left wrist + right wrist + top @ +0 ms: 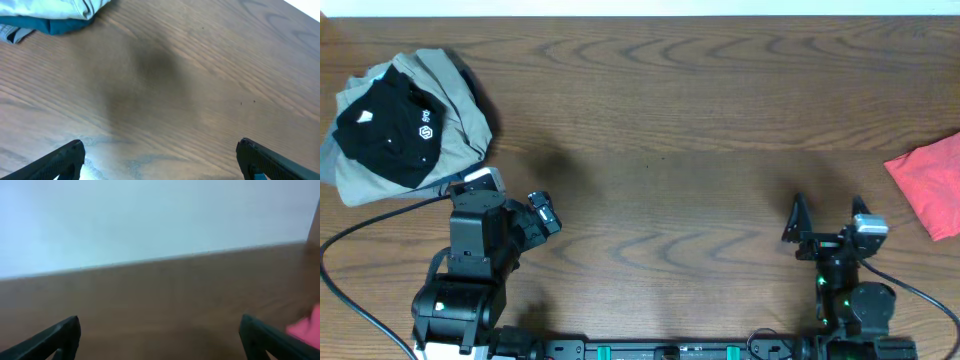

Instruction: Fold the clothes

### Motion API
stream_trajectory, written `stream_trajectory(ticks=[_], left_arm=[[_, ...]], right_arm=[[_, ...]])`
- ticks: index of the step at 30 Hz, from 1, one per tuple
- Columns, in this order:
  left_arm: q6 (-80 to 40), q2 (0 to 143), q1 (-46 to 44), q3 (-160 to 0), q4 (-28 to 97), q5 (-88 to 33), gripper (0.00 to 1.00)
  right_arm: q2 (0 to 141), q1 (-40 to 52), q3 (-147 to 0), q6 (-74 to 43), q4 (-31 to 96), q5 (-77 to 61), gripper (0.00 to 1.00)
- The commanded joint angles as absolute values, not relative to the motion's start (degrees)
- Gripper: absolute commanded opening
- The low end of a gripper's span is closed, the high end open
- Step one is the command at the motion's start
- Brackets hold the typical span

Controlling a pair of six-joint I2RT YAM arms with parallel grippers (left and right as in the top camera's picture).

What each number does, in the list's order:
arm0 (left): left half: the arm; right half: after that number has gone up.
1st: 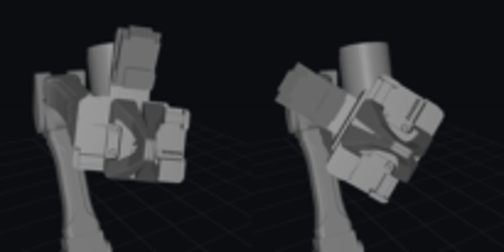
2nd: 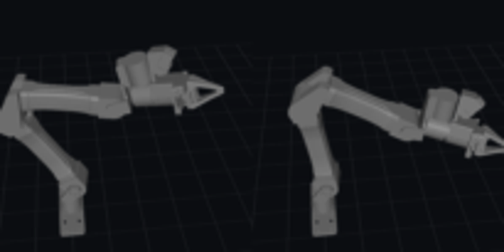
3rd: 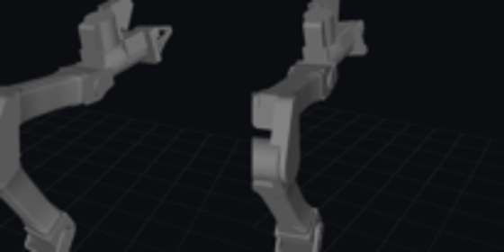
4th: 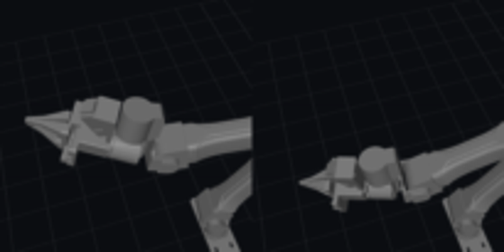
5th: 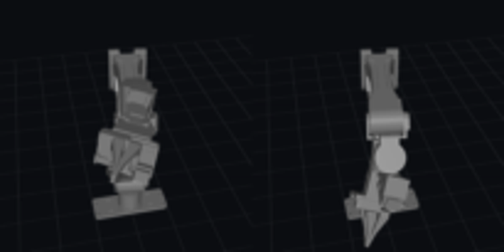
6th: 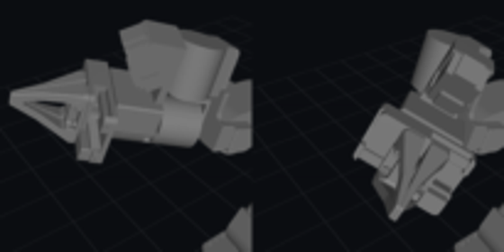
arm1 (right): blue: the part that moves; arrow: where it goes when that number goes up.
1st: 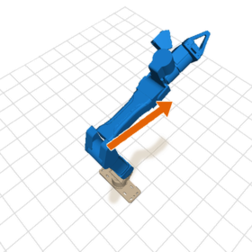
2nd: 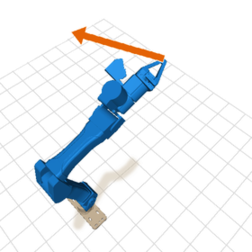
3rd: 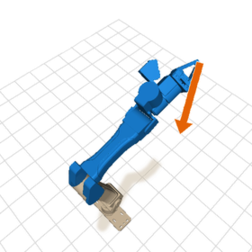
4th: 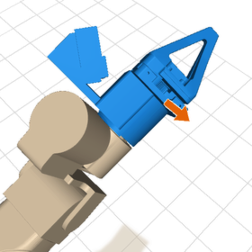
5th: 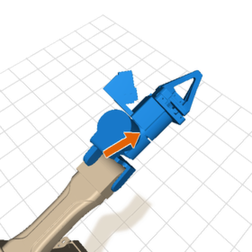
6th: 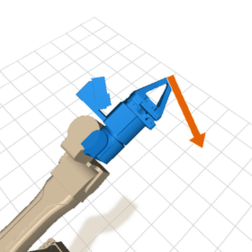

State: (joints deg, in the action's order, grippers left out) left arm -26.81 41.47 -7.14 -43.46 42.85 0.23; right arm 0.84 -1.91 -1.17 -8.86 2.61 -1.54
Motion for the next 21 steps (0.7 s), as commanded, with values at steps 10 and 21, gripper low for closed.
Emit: stream_trajectory(ticks=[10, 21], left_arm=[[-26.9, 41.5, -7.2, -43.2, 42.8, 0.7, 0.98], [-26.9, 41.5, -7.2, -43.2, 42.8, 0.7, 0.98]], right_arm=[[0.9, -2.5, -0.3, -5.5, 4.2, -1.5, 0.99], [0.9, -2.5, -0.3, -5.5, 4.2, -1.5, 0.99]])
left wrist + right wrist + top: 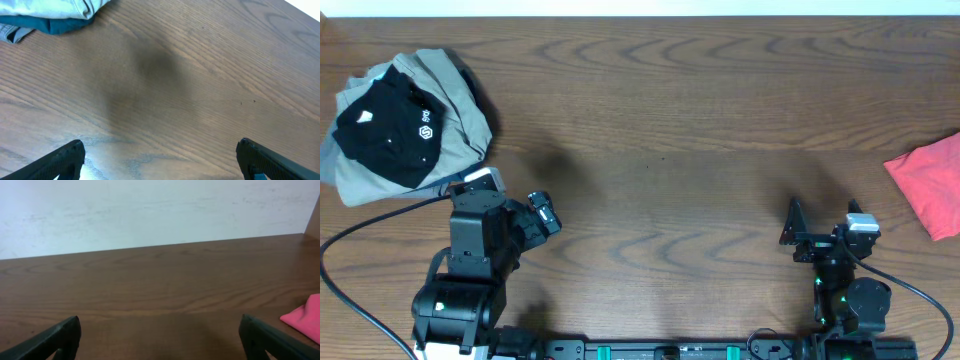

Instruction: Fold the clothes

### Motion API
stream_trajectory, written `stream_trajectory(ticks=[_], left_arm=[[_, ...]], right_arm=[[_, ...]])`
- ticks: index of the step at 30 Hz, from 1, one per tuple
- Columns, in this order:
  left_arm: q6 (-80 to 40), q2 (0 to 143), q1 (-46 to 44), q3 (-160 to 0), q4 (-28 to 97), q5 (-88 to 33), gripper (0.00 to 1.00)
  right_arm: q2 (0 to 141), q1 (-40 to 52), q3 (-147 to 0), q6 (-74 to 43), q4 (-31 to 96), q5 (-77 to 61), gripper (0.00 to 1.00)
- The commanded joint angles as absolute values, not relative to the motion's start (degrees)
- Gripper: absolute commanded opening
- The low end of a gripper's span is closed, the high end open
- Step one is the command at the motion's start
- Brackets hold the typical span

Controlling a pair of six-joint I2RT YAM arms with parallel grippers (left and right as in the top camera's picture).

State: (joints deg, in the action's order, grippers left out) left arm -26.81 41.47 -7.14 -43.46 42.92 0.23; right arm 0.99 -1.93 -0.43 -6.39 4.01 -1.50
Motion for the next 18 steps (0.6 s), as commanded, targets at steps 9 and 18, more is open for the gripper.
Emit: stream_trajectory(ticks=[9, 18], left_arm=[[-26.9, 41.5, -7.2, -43.2, 42.8, 0.7, 0.98], [-26.9, 40.3, -7.2, -43.2, 43.3, 0.7, 0.98]], right_arm=[[0.9, -2.5, -0.3, -5.5, 4.2, -1.5, 0.99], [0.9, -2.5, -0.3, -5.5, 4.2, -1.5, 0.99]])
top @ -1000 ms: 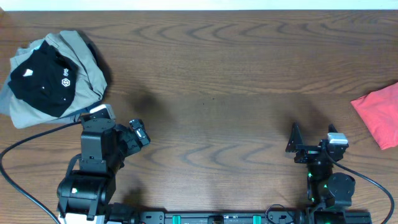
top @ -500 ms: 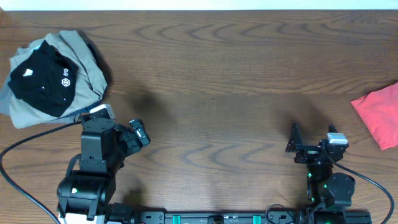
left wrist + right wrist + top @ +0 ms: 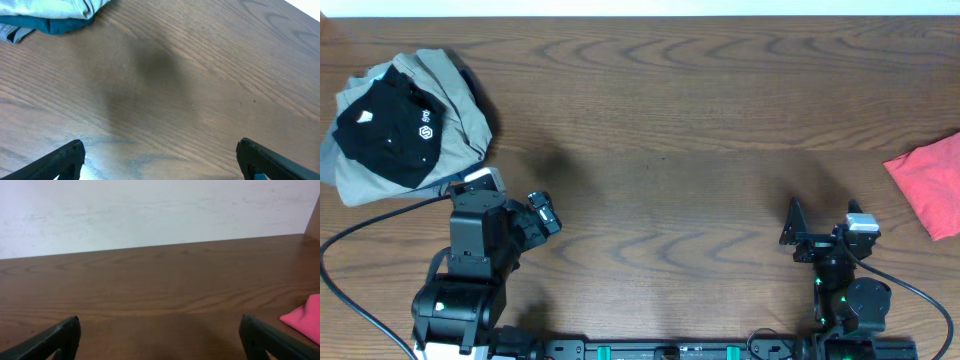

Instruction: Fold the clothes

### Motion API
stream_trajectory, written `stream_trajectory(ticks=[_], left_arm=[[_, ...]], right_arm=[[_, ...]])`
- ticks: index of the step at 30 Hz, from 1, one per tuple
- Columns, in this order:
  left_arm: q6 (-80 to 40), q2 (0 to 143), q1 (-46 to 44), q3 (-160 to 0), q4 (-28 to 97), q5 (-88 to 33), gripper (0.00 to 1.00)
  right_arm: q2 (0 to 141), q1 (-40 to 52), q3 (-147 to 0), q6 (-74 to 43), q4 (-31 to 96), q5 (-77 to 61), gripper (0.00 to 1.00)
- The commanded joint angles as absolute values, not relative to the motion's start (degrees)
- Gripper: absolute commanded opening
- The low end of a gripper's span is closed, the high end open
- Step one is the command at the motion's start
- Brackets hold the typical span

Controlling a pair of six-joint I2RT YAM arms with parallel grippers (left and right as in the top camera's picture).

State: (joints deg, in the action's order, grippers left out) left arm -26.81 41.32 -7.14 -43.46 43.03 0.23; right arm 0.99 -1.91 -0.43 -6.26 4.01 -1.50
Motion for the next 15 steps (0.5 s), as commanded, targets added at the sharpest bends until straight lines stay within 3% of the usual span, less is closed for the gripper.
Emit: stream_trajectory(ticks=[1, 6, 15], left_arm=[[-26.9, 39.4, -7.2, -43.2, 44.3, 0.7, 0.98], [-23.5, 31.9, -6.6, -38.8, 45.2, 0.7, 0.98], [-12.4, 8.7, -3.3, -18.2, 27.0, 0.6, 0.98]], right_arm=[[0.9, -2.5, -0.3, -5.5, 4.2, -1.5, 0.99], [0.9, -2.5, -0.3, -5.5, 4.2, -1.5, 0.99], [0.9, -2.5, -0.3, -5.5, 4.2, -1.5, 0.99]])
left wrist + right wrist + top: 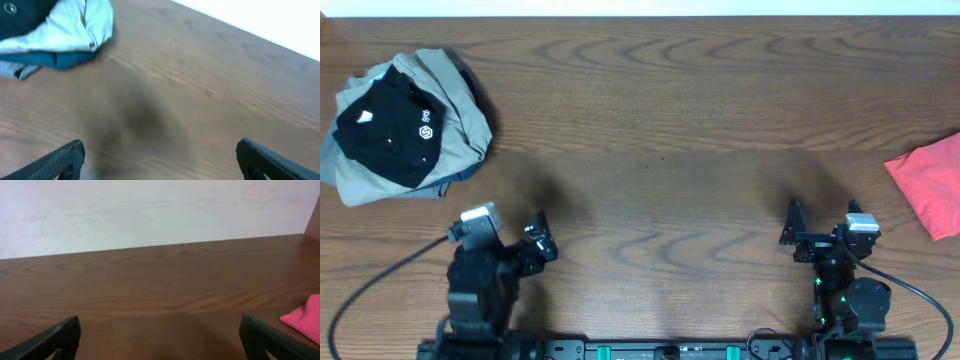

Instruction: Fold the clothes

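Note:
A heap of clothes (405, 120), a black garment with a white logo lying on a grey one, sits at the table's far left; its pale grey edge (65, 27) shows in the left wrist view. A folded red cloth (928, 185) lies at the right edge, and its corner (305, 317) shows in the right wrist view. My left gripper (505, 232) is low near the front left, open and empty (160, 160), short of the heap. My right gripper (825, 222) is near the front right, open and empty (160, 340), left of the red cloth.
The brown wooden table (660, 130) spreads between the two arms. A white wall (150, 210) rises behind its far edge. A black cable (380, 275) runs from the left arm toward the left edge.
My left arm has drawn back toward the front edge and lower. Its wrist view now takes in more of the heap and the far wall. The right arm and both cloths are unchanged.
At first my right gripper sat slightly farther out, its view blurred and facing mostly wall. By the second moment it had settled nearer the front and stayed there. My left arm held still beside the heap until it drew back just now. Both grippers stayed open.

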### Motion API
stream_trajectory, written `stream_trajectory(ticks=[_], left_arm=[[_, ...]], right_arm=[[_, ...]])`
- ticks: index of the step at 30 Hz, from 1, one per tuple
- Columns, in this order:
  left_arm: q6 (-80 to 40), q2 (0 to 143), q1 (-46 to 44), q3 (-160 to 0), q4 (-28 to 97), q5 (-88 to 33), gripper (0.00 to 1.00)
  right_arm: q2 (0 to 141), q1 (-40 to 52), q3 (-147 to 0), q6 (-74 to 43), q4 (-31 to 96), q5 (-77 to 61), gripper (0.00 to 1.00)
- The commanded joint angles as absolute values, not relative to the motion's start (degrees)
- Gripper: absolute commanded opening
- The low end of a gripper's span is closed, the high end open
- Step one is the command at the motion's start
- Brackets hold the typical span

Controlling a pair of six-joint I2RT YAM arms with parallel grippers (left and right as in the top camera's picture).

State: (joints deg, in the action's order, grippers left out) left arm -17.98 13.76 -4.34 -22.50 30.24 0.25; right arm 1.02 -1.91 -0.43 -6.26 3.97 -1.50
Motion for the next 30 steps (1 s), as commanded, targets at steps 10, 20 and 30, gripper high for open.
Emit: stream_trajectory(ticks=[10, 20, 30], left_arm=[[-4.3, 0.6, -2.5, -0.9, 5.6, -1.0, 0.98], [-4.8, 0.1, -2.5, -0.3, 3.8, -2.5, 0.98], [-4.8, 0.1, -2.5, -0.3, 3.8, -2.5, 0.98]], right_arm=[[0.9, -2.5, -0.3, -5.5, 4.2, -1.5, 0.99], [0.9, -2.5, -0.3, -5.5, 4.2, -1.5, 0.99], [0.9, -2.5, -0.3, -5.5, 4.2, -1.5, 0.99]])
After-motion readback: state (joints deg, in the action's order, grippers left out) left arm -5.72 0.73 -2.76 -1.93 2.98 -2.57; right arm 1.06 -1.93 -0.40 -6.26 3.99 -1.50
